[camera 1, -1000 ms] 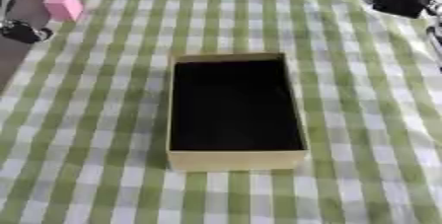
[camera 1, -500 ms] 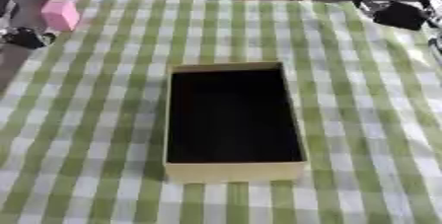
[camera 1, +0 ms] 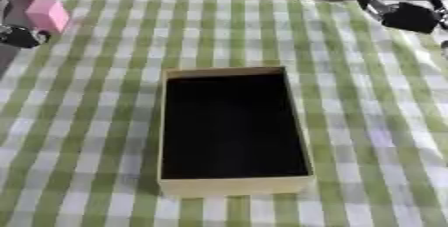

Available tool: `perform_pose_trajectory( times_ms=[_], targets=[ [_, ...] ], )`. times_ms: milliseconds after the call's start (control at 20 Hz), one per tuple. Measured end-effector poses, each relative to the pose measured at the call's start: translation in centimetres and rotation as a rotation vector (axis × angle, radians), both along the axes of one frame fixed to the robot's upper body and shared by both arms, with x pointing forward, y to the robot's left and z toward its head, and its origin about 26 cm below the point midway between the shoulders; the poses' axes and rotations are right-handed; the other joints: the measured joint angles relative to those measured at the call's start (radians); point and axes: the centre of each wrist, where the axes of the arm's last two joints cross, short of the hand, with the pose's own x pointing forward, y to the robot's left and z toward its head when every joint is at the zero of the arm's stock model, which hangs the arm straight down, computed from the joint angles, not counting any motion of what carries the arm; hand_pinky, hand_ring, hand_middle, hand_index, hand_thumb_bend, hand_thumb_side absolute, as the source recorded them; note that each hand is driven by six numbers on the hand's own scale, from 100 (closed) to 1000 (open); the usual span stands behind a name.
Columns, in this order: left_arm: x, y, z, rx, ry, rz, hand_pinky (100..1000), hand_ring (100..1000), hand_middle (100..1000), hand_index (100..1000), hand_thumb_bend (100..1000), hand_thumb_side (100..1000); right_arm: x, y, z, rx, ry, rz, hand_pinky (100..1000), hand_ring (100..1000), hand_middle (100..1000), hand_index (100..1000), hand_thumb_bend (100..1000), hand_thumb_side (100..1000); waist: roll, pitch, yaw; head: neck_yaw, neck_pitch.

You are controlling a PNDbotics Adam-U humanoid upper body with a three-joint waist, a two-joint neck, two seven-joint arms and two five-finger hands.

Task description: Pick up objects on the table and place them in the box.

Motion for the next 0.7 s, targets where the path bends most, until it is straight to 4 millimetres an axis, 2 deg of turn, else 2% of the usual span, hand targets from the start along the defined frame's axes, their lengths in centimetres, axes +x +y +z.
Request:
perform_pose_trajectory(
  times_ms=[350,700],
  targets=[
    [-0.17,0.13,0.81,-0.003,-0.017,0.006,823,815,801,873,532,159,-0.27,0.08,0.26,0.003,-0.008,0.01,745,858,864,927,446,569,0.001,0.022,-0.005,0.0,-0.01],
    [-0.15,0.06,1.02,-0.011,0.001,0.004,825,816,801,864,525,146,-0.38,0.07,0.43,-0.003,-0.011,0.016,745,857,862,927,450,567,0.007,0.03,-0.008,0.0,-0.013]
  ],
)
